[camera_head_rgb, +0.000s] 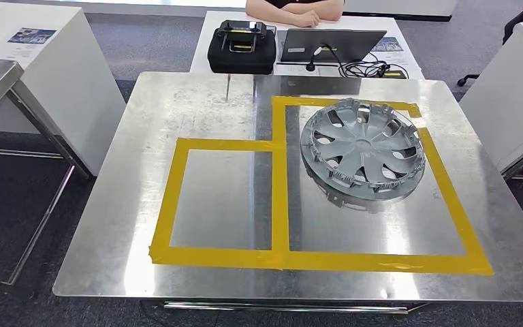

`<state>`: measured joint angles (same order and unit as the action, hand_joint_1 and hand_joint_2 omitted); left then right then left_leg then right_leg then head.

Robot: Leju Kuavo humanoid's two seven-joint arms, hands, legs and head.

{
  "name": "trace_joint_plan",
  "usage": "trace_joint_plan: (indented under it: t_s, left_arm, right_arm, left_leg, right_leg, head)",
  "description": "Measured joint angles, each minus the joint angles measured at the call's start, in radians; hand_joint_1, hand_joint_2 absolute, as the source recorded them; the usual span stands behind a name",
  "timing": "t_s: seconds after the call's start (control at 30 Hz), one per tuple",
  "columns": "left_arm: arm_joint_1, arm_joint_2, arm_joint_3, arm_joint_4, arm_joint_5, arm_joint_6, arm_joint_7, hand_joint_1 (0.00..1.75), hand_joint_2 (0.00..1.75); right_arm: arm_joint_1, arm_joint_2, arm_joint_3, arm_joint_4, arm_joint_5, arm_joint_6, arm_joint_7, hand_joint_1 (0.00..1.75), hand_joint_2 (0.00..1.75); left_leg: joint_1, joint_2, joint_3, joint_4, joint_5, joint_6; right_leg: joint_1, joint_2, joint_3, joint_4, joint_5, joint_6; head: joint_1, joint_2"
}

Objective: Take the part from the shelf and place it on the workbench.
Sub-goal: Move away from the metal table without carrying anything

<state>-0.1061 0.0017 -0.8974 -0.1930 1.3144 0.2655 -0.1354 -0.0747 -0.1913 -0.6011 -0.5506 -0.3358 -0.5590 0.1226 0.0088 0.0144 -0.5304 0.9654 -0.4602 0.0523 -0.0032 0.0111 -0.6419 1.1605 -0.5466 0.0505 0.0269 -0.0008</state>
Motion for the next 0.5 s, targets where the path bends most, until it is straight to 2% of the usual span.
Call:
trace_joint_plan:
  t_s: [0.03,0.07,0.1,0.13,0.17,0.2,0.23,0.27,0.3,0.33,0.4,0.43,0.5]
  left_arm:
    - [0.0,-0.003,-0.002,0.0,-0.005,-0.005,-0.005,0.0,0.0]
    - [0.0,-0.007,-0.004,0.0,-0.011,-0.011,-0.009,0.0,0.0]
    - [0.0,-0.009,-0.006,0.0,-0.017,-0.017,-0.012,0.0,0.0]
    - [0.0,-0.011,-0.008,0.0,-0.025,-0.023,-0.013,0.0,0.0]
    - [0.0,-0.012,-0.01,0.0,-0.034,-0.029,-0.01,0.0,0.0]
    - [-0.001,-0.011,-0.014,0.0,-0.043,-0.034,-0.004,0.0,0.0]
    - [-0.003,-0.011,-0.018,0.0,-0.053,-0.04,0.01,0.0,0.0]
    - [-0.005,-0.01,-0.023,0.0,-0.062,-0.044,0.028,0.0,0.0]
    - [-0.007,-0.009,-0.029,0.0,-0.07,-0.048,0.048,0.0,0.0]
    - [-0.009,-0.009,-0.035,0.0,-0.076,-0.051,0.069,0.0,0.0]
    - [-0.01,-0.008,-0.046,0.0,-0.083,-0.055,0.106,0.0,0.0]
    - [-0.01,-0.008,-0.052,0.0,-0.084,-0.056,0.121,0.0,0.0]
    - [-0.01,-0.008,-0.06,0.0,-0.081,-0.059,0.134,0.0,0.0]
  right_arm:
    - [-0.005,0.039,0.002,0.045,0.007,0.002,0.028,0.0,0.0]
    - [-0.006,0.073,0.004,0.083,0.017,0.01,0.056,0.0,0.0]
    - [-0.008,0.104,0.007,0.12,0.033,0.026,0.087,0.0,0.0]
    - [-0.01,0.127,0.013,0.151,0.054,0.046,0.117,0.0,0.0]
    - [-0.012,0.144,0.021,0.177,0.079,0.071,0.148,0.0,0.0]
    - [-0.016,0.158,0.032,0.199,0.106,0.097,0.175,0.0,0.0]
    - [-0.019,0.17,0.045,0.215,0.129,0.123,0.193,0.0,0.0]
    - [-0.022,0.181,0.057,0.23,0.149,0.148,0.202,0.0,0.0]
    - [-0.024,0.189,0.068,0.242,0.162,0.17,0.202,0.0,0.0]
    - [-0.024,0.193,0.079,0.253,0.174,0.188,0.197,0.0,0.0]
    - [-0.026,0.196,0.099,0.27,0.19,0.208,0.183,0.0,0.0]
    - [-0.026,0.195,0.109,0.277,0.194,0.212,0.178,0.0,0.0]
    - [-0.027,0.185,0.123,0.289,0.187,0.203,0.18,0.0,0.0]
  left_leg:
    - [0.002,0.002,-0.001,0.001,-0.001,-0.001]
    - [0.004,0.002,-0.002,0.003,-0.002,-0.004]
    - [0.007,0.002,-0.003,0.006,-0.003,-0.008]
    - [0.011,0.002,-0.003,0.01,-0.006,-0.015]
    - [0.016,0.001,-0.004,0.015,-0.008,-0.023]
    - [0.018,0.001,-0.005,0.021,-0.012,-0.033]
    - [0.02,0.001,-0.006,0.025,-0.016,-0.043]
    - [0.02,0.0,-0.011,0.03,-0.021,-0.049]
    - [0.019,-0.001,-0.014,0.032,-0.025,-0.045]
    - [0.019,-0.002,-0.016,0.032,-0.027,-0.036]
    - [0.019,-0.003,-0.016,0.027,-0.025,-0.017]
    - [0.019,-0.004,-0.014,0.023,-0.021,-0.017]
    - [0.021,-0.004,-0.011,0.017,-0.015,-0.027]
  right_leg:
    - [-0.008,-0.001,-0.028,0.06,-0.021,0.007]
    - [-0.017,-0.002,-0.042,0.093,-0.026,0.014]
    - [-0.026,-0.004,-0.038,0.087,-0.013,0.021]
    - [-0.034,-0.006,-0.014,0.041,0.015,0.028]
    - [-0.041,-0.008,0.021,-0.028,0.044,0.036]
    - [-0.042,-0.007,0.052,-0.09,0.061,0.039]
    - [-0.042,-0.005,0.077,-0.135,0.071,0.034]
    - [-0.04,-0.004,0.091,-0.158,0.071,0.026]
    - [-0.037,-0.001,0.096,-0.161,0.069,0.016]
    - [-0.037,-0.001,0.1,-0.162,0.071,0.008]
    - [-0.036,-0.002,0.103,-0.163,0.072,0.001]
    - [-0.035,-0.002,0.103,-0.162,0.072,-0.002]
    - [-0.032,-0.002,0.103,-0.162,0.072,-0.009]
  head:
    - [0.004,0.0]
    - [0.007,0.0]
    - [0.008,0.0]
    - [0.008,0.0]
    - [0.009,0.0]
    - [0.013,0.0]
    - [0.016,0.0]
    - [0.018,0.0]
    - [0.017,0.0]
    - [0.01,0.0]
    - [-0.004,0.0]
    - [-0.011,0.0]
    - [-0.021,0.0]
